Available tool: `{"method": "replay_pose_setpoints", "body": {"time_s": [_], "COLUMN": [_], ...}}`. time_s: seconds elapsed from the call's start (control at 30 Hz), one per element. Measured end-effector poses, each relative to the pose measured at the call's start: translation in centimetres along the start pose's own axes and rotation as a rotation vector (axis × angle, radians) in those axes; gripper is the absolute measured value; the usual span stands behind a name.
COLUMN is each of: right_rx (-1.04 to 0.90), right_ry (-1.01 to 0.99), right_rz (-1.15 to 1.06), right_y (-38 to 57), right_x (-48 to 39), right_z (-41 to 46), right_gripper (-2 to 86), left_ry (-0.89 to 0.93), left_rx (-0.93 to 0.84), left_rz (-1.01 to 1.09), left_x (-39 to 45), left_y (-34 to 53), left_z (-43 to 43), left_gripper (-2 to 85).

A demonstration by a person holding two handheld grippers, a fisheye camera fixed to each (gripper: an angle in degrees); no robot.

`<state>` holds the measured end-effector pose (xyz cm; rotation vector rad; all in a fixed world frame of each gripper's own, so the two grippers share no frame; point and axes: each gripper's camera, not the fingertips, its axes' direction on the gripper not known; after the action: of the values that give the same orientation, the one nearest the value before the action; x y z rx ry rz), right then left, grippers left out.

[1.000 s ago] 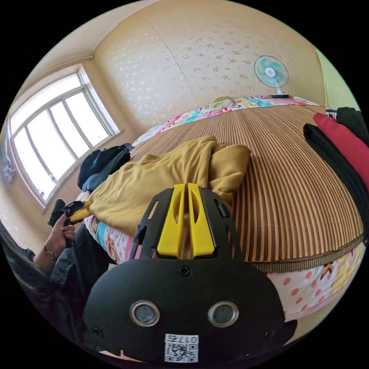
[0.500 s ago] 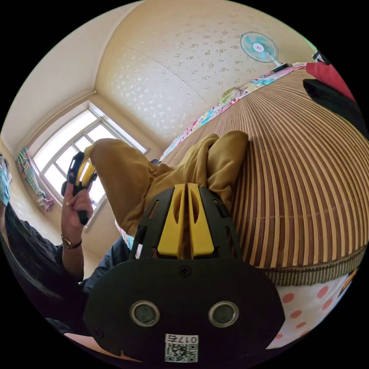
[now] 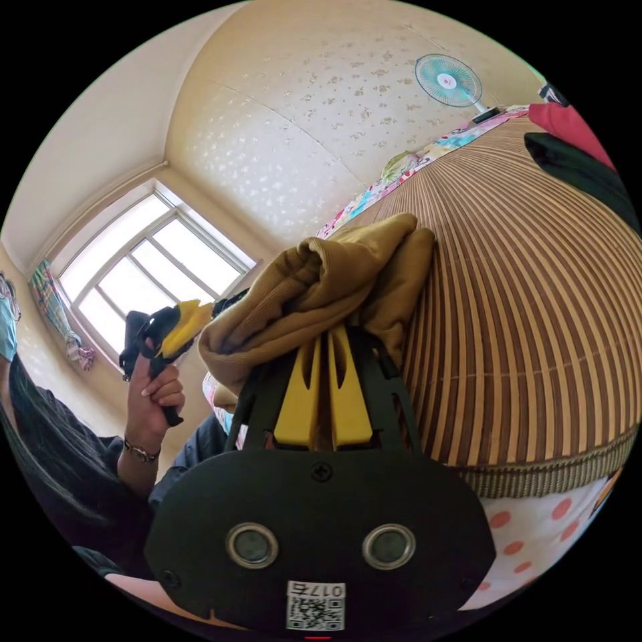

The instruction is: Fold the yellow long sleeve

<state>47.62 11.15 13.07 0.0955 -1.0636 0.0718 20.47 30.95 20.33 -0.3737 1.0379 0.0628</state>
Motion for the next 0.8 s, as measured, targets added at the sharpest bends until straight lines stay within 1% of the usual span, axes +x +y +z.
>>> {"method": "replay_pose_setpoints", "body": {"time_s": [0.07,0.1,0.13,0.17,0.23,0.33,0.37,0.43,0.5,0.57,0.6,0.63,0.67,0.7,0.73,0.8], "right_rx": [-0.001,-0.001,0.000,-0.001,-0.019,-0.056,-0.050,0.040,0.124,0.196,0.234,0.256,0.262,0.259,0.225,0.150], "right_ry": [-0.002,-0.006,-0.019,-0.030,-0.133,-0.259,-0.259,-0.205,-0.205,-0.255,-0.274,-0.256,-0.240,-0.213,-0.192,-0.210], "right_rz": [0.002,0.006,0.016,0.026,0.098,0.245,0.260,0.273,0.278,0.293,0.307,0.333,0.349,0.368,0.403,0.424], "right_y": [-0.5,-0.8,-1.1,-1.2,-2.0,-2.5,-2.3,-0.9,0.8,2.5,3.6,4.5,5.0,5.6,5.8,5.6], "right_x": [0.1,0.3,0.5,0.8,2.3,4.1,4.0,2.7,1.7,1.2,0.9,0.5,0.3,0.0,0.0,0.0], "right_z": [-0.5,-0.8,-1.3,-1.5,-2.6,-4.9,-5.6,-9.2,-11.8,-14.1,-15.4,-16.5,-17.0,-17.8,-18.3,-18.6], "right_gripper": [3.3,3.2,3.1,3.0,2.6,1.6,1.4,1.2,1.3,1.8,2.3,3.7,4.4,9.1,13.7,19.1], "left_ry": [-0.003,-0.022,-0.023,-0.009,0.109,0.189,0.181,0.069,0.026,0.044,0.053,0.076,0.092,0.094,0.061,0.029], "left_rx": [-0.107,-0.194,-0.220,-0.199,-0.173,-0.191,-0.170,-0.022,0.085,0.097,0.040,-0.053,-0.101,-0.133,-0.108,-0.104], "left_rz": [-0.016,-0.022,-0.017,-0.027,-0.087,-0.046,-0.034,-0.012,-0.033,-0.057,-0.084,-0.105,-0.108,-0.113,-0.120,-0.126], "left_x": [-1.2,-1.9,-2.3,-2.6,-4.0,-5.2,-5.3,-5.5,-6.0,-6.7,-7.2,-7.6,-7.7,-7.6,-7.2,-6.4], "left_y": [0.5,1.4,2.6,3.2,4.6,5.0,5.2,6.3,7.4,8.0,7.9,7.8,7.8,8.0,8.4,8.7], "left_z": [2.8,5.4,7.0,7.1,6.1,4.2,3.5,-0.2,-2.2,-2.2,-1.0,0.9,1.9,3.1,2.9,2.8], "left_gripper": [7.8,7.4,6.4,5.9,4.7,3.4,3.6,5.0,6.1,8.0,10.0,11.6,12.3,12.8,12.4,11.5]}}
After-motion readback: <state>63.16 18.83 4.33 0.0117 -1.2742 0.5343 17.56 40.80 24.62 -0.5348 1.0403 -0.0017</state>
